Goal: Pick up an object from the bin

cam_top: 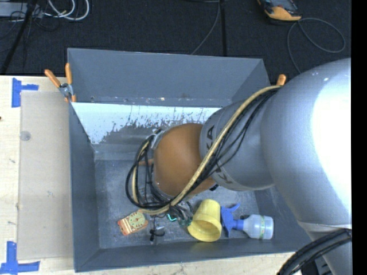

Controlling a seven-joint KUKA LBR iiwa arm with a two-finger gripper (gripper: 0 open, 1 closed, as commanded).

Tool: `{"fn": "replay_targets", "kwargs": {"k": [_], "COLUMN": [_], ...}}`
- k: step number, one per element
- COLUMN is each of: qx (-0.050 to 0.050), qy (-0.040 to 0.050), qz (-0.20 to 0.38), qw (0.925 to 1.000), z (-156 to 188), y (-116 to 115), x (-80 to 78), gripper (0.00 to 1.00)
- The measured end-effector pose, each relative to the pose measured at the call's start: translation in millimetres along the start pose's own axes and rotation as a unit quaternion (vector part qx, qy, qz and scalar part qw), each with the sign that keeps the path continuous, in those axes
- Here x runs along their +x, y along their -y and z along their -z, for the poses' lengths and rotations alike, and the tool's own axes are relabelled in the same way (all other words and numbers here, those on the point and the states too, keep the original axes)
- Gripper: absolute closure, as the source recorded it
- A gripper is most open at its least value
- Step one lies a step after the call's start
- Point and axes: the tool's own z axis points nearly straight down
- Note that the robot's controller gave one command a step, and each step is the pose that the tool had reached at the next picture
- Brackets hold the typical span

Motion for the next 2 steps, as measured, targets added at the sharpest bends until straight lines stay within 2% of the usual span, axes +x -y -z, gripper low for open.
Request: {"fn": "replay_targets", "kwargs": {"k": [1,2], "qx": [-0.001,-0.001], "qy": [0.0003,-0.0002], "qz": [0.061,0.061], "qw": [0.9981,0.9982], "z": [1.5,1.5], "y": [-21.0,-21.0], "x": [-18.8,-18.7], "gripper": [1.00,1.00]}}
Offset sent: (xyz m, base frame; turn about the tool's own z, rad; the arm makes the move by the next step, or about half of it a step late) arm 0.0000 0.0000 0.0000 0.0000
